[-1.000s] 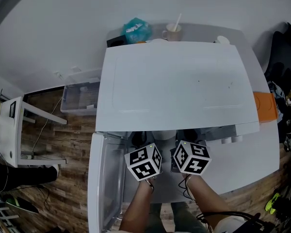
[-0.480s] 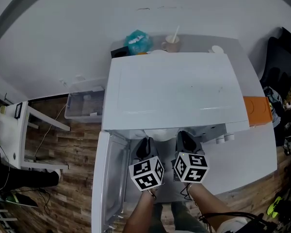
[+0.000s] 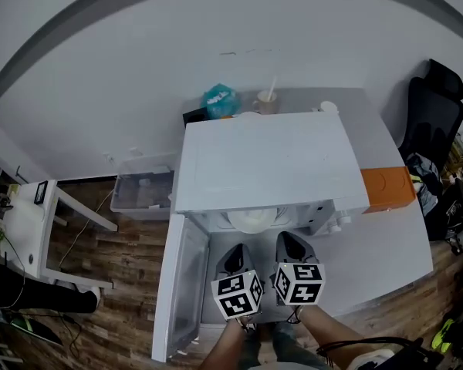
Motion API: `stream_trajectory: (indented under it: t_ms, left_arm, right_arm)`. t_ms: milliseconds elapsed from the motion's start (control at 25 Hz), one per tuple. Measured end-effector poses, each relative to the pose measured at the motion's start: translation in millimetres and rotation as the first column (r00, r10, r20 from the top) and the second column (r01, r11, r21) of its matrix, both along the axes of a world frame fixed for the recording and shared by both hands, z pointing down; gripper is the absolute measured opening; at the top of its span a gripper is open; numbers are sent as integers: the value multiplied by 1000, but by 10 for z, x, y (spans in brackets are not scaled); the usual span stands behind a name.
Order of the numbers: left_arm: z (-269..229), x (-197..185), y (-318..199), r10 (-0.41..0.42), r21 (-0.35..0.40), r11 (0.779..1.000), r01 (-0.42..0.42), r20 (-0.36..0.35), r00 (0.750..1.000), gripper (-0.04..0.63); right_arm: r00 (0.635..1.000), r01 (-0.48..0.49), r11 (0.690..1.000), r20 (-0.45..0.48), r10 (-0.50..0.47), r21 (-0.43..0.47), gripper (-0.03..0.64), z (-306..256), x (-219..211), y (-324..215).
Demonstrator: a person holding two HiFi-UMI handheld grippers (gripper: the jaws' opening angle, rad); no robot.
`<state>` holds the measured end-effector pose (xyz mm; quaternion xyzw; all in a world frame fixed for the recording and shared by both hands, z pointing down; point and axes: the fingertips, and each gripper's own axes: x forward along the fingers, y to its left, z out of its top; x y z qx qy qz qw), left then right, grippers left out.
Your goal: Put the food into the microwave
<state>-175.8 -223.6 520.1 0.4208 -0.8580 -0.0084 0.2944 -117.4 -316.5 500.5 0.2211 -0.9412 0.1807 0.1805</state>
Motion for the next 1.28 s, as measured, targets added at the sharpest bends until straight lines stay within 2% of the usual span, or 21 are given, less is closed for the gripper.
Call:
stream_trajectory:
  t_ms: [600,880,1280]
  left_arm:
    - [-673,384,198,97,44,994,-101,99,990,3]
    - [-690,515,361,119,34,992,-124,114,986,3]
    - [-680,509,378,117,44,992,-122,93,989,4]
  right_arm:
    - [996,88,993,11,-89,77,18,-459,320,443]
    - [993,112,988,11,-113,104,18,-554,423,569]
    - [992,124,982,10,-126,144,17,-608,437,722]
